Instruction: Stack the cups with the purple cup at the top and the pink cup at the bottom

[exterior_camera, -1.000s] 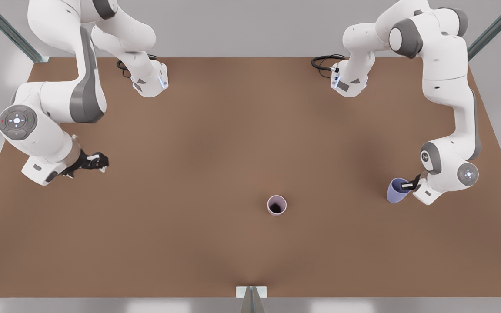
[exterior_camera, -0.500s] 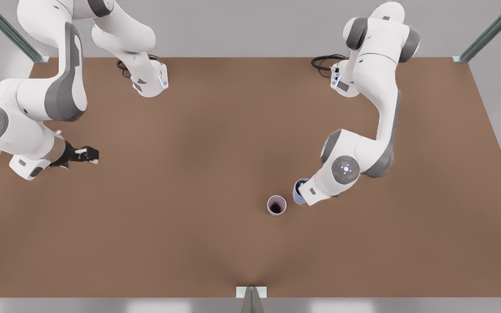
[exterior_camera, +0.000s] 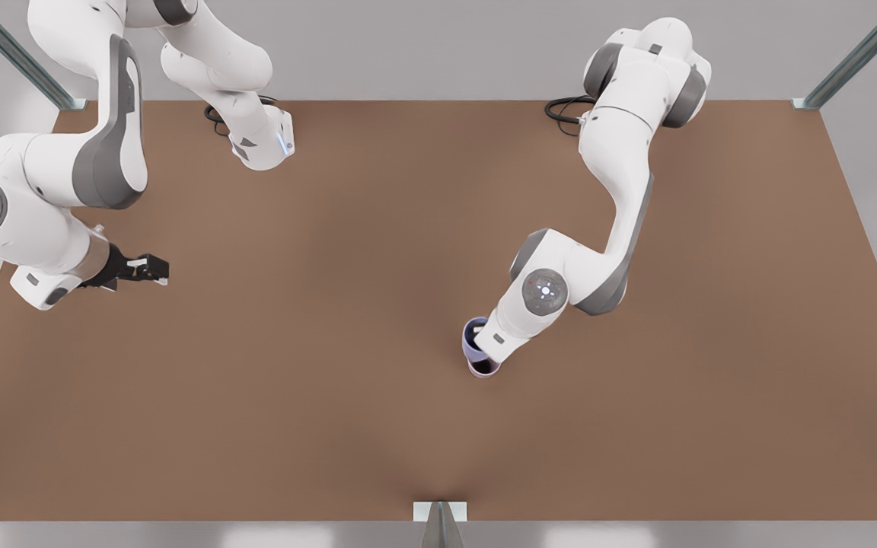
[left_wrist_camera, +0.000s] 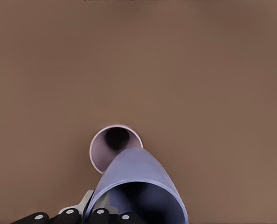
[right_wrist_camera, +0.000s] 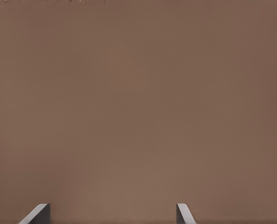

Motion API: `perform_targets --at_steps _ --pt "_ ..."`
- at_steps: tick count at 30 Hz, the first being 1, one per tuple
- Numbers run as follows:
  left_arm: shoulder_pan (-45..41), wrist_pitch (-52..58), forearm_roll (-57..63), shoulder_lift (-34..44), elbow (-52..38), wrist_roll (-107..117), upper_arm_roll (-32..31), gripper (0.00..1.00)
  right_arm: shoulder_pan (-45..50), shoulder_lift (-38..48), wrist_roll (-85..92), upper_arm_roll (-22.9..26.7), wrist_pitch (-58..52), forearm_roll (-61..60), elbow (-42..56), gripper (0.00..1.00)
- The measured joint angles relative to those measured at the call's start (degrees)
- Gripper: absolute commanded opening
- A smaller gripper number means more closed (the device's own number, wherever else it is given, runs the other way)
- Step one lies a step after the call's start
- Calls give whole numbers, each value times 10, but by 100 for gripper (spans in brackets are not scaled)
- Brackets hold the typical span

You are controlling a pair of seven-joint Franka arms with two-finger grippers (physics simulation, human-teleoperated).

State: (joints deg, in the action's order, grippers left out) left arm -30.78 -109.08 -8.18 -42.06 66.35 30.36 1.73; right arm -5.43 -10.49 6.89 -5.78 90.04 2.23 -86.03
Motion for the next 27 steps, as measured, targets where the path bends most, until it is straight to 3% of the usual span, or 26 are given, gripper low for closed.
perform_targets --at_steps 27 --pt "14 -24 -2 -14 33 135 -3 21 -13 -1 -4 0 -2 -8 0 100"
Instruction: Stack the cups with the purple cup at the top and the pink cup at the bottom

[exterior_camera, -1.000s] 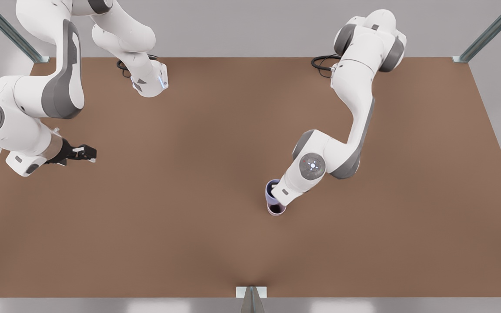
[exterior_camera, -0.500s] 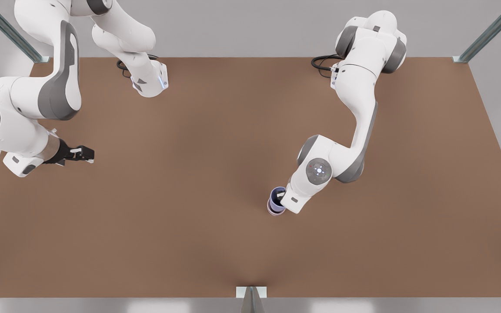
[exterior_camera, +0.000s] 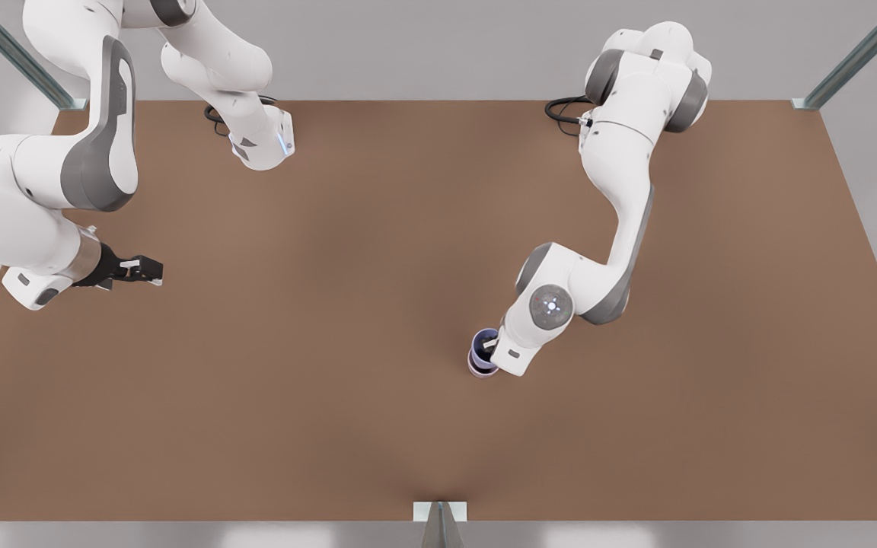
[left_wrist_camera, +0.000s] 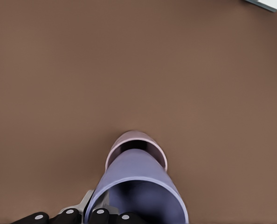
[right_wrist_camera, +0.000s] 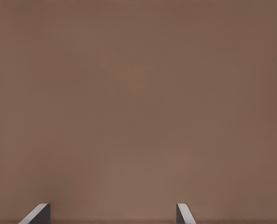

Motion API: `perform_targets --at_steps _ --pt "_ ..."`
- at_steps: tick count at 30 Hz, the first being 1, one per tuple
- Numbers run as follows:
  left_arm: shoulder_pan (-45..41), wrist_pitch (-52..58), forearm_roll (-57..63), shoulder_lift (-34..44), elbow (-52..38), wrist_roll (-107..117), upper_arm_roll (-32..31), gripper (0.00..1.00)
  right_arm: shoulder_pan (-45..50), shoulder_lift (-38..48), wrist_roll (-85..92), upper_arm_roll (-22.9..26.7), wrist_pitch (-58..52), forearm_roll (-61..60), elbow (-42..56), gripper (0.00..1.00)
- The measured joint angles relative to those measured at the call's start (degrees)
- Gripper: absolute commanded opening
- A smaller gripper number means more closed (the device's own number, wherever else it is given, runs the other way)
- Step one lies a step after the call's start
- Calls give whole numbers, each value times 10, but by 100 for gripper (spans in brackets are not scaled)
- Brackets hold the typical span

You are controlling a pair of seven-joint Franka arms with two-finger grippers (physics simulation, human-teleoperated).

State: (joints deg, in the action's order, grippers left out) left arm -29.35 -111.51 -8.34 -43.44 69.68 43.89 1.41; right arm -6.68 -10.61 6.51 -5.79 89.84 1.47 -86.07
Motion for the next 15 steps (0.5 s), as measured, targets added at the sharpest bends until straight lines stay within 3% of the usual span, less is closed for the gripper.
perform_targets --at_steps 2,8,11,15 --pt "0 -3 0 -3 2 4 0 21 0 0 0 0 0 0 0 100" --pt "1 -10 -1 -5 2 11 0 50 -3 0 1 0 0 -1 0 100" --pt "1 -12 -1 -5 2 14 0 55 -4 0 1 0 0 -1 0 100" --pt "4 -12 -2 -4 1 17 -3 67 -4 0 1 0 0 -1 -1 100"
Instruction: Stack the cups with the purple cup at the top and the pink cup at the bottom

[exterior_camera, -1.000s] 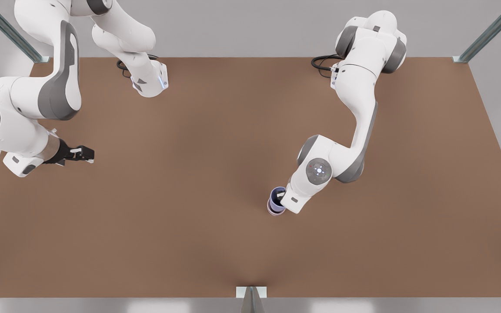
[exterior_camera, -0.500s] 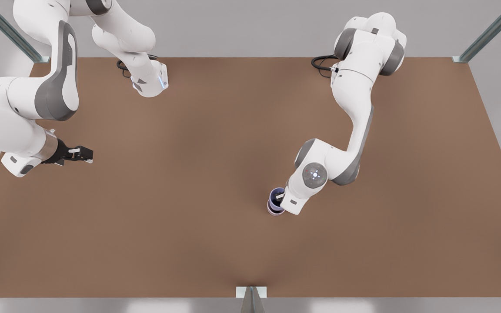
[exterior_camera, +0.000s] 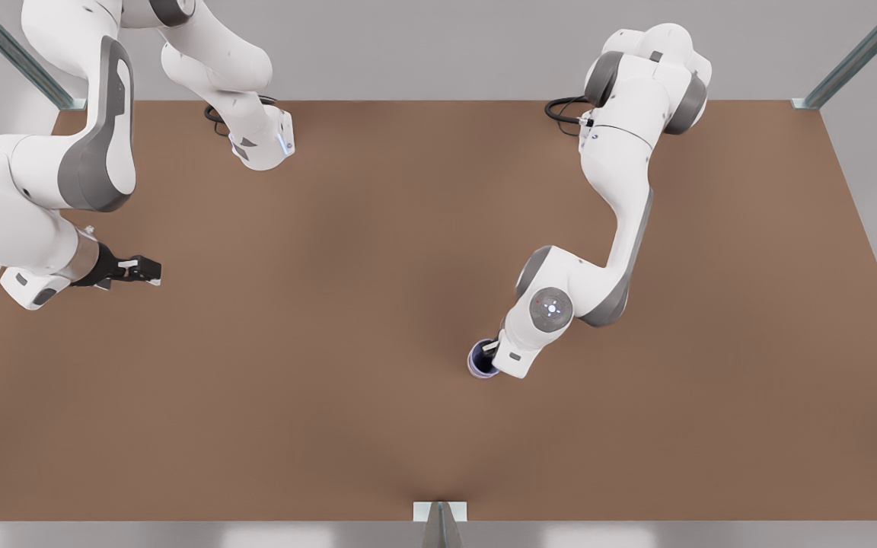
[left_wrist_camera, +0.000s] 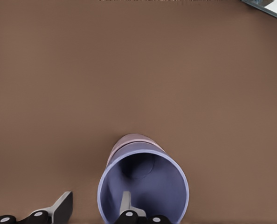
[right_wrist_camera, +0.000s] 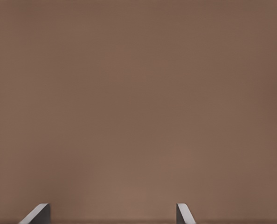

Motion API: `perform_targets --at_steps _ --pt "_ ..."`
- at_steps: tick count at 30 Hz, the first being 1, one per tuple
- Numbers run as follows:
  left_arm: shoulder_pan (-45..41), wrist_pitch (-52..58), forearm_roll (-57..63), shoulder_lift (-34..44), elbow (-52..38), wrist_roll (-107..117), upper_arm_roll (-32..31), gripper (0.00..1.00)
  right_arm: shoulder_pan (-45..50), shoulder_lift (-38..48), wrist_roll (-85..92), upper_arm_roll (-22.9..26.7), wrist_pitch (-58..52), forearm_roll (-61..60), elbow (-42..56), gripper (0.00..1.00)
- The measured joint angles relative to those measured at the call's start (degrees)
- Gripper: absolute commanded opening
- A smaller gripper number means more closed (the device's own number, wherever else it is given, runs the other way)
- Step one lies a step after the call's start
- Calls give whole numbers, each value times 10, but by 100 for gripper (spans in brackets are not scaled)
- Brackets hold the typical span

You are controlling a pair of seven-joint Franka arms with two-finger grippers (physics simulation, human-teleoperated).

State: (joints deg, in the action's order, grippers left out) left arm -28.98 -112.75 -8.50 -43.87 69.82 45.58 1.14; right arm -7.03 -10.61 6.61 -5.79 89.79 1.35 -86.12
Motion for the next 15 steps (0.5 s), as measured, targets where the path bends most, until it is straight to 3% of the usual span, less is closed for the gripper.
perform_targets --at_steps 1,3,15 --pt "1 0 0 0 0 1 0 71 0 0 0 0 0 0 0 100" --pt "1 0 0 1 0 2 -1 100 0 0 0 0 0 0 0 100" --pt "14 12 1 19 -8 6 0 100 -2 0 1 0 -1 -1 0 100"
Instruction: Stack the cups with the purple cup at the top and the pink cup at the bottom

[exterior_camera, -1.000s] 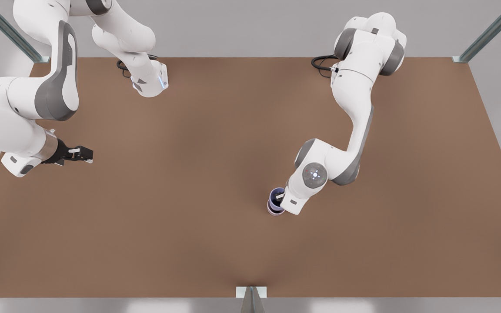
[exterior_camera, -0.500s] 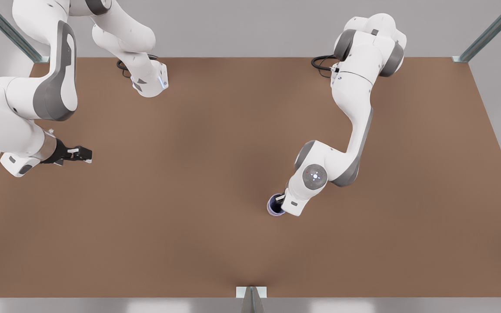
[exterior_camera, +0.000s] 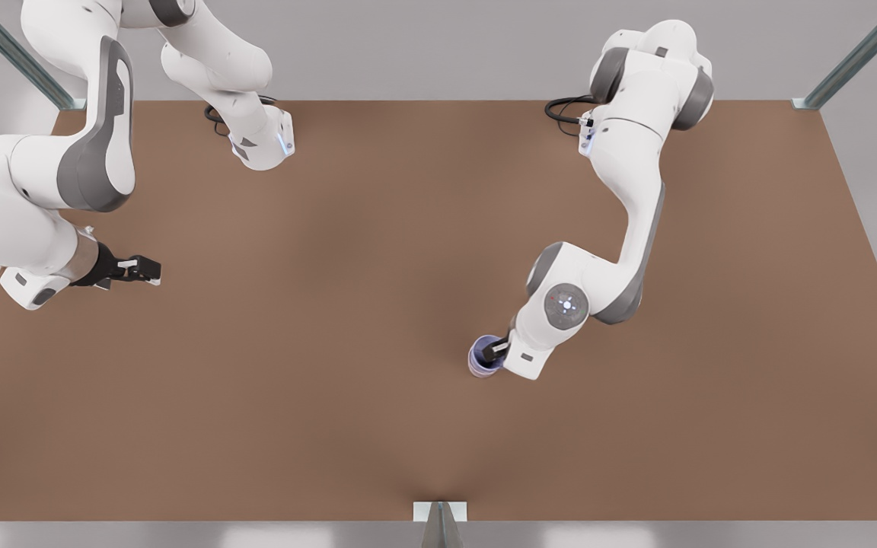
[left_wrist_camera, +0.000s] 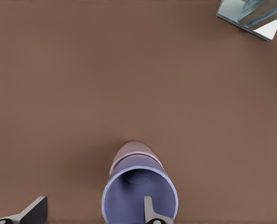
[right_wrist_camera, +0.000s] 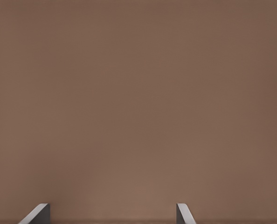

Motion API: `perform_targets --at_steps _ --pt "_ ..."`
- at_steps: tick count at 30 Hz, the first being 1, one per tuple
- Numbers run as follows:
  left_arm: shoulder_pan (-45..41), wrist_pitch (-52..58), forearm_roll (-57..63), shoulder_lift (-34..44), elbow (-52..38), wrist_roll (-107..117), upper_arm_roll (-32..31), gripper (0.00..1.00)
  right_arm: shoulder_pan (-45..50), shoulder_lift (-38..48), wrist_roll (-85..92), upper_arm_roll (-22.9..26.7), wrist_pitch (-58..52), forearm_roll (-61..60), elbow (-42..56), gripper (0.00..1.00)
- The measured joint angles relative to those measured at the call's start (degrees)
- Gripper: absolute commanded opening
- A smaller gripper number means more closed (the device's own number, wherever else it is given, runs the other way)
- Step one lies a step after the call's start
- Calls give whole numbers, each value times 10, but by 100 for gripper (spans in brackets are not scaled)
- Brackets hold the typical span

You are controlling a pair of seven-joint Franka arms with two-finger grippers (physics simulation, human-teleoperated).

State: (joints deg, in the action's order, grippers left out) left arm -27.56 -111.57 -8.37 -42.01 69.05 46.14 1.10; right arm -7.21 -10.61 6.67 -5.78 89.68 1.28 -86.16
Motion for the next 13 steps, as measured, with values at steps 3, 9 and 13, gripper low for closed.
perform_targets --at_steps 3,9,13 --pt "22 40 1 21 -30 -8 6 100 0 0 0 0 0 0 1 100" --pt "168 196 77 225 58 -125 12 100 -1 -10 0 0 0 -5 10 100" --pt "177 227 95 276 114 -203 13 100 0 -13 0 -1 0 -6 15 100"
